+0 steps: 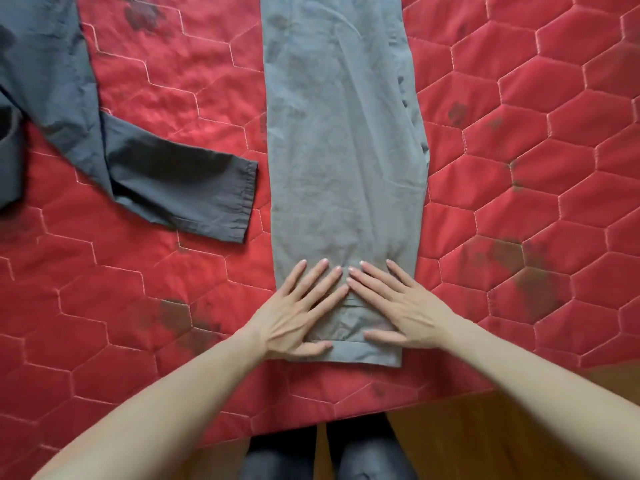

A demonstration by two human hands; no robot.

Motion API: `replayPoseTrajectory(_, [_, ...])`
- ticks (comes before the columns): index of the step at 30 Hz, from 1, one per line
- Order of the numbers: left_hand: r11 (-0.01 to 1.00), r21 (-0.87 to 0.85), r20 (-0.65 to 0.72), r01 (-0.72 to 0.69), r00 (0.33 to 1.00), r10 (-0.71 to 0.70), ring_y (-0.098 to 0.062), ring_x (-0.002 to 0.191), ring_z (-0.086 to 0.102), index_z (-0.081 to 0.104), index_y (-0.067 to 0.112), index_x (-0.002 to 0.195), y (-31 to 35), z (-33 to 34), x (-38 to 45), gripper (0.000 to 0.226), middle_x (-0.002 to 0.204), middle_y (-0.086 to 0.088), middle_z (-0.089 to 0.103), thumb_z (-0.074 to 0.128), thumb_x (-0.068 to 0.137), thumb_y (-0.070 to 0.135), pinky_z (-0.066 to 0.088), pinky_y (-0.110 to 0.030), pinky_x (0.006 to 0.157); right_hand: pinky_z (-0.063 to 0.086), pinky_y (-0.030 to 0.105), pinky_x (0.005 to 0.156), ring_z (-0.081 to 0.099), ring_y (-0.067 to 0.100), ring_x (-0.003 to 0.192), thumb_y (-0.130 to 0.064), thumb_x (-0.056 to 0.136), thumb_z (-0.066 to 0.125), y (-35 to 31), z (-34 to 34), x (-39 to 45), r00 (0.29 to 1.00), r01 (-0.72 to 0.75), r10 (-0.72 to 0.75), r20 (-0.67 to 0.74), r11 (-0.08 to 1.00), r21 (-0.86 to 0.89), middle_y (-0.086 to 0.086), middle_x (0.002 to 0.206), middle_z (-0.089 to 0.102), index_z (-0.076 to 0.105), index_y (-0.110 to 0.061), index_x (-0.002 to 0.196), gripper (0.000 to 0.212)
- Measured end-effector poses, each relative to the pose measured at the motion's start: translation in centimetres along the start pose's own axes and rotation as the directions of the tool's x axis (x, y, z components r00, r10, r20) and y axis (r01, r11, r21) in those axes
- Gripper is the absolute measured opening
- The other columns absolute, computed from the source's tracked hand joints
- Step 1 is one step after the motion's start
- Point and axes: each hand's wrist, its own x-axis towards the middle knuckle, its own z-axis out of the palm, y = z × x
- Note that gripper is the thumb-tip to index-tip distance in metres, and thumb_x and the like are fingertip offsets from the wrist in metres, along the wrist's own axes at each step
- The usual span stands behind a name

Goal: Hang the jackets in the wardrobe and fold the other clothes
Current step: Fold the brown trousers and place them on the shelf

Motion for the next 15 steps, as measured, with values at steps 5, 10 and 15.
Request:
replayPoseTrajectory(5, [0.958,0.001,0.16,-0.288,0.945,0.285,-0.038,0.16,-0.006,0.01,0.023,0.167,-4.0,-1.5,-1.7,0.102,0.173,-0.016,-0.002,0.041,0.09,0.082,0.004,-0.059,0.128,-0.003,0.045,0.129,-0.007,0.023,0.161,-0.062,0.085,0.06,4.9,-2.8,-0.7,0.924,0.315,-0.298,0.24,0.948,-0.037,0.003,0.175,-0.004,0.006,-0.029,0.167,0.103])
replayPoseTrajectory(10, [0.89,0.107,0.253,-0.444,0.878,0.407,-0.031,0.16,-0.008,0.001,0.015,0.167,-7.5,-3.3,-0.8,0.114,0.174,-0.012,-0.007,0.061,0.073,0.041,0.006,-0.053,0.129,0.014,0.044,0.128,0.012,0.023,0.16,-0.023,0.094,0.057,6.3,-2.6,-0.7,0.932,0.363,-0.345,0.115,0.902,-0.234,0.005,0.174,0.012,0.016,-0.023,0.166,0.083])
replayPoseTrajectory(15, [0.912,0.268,0.101,-0.311,0.95,0.295,-0.043,0.158,0.007,0.015,0.014,0.166,-5.5,-0.5,-1.5,0.085,0.173,-0.017,0.004,0.049,0.089,0.008,0.018,-0.061,0.125,0.028,0.048,0.124,0.026,0.027,0.157,0.0,0.106,0.03,5.3,-1.3,-0.7,0.961,0.243,-0.271,-0.047,0.917,-0.315,0.004,0.17,0.026,0.029,-0.03,0.163,0.064])
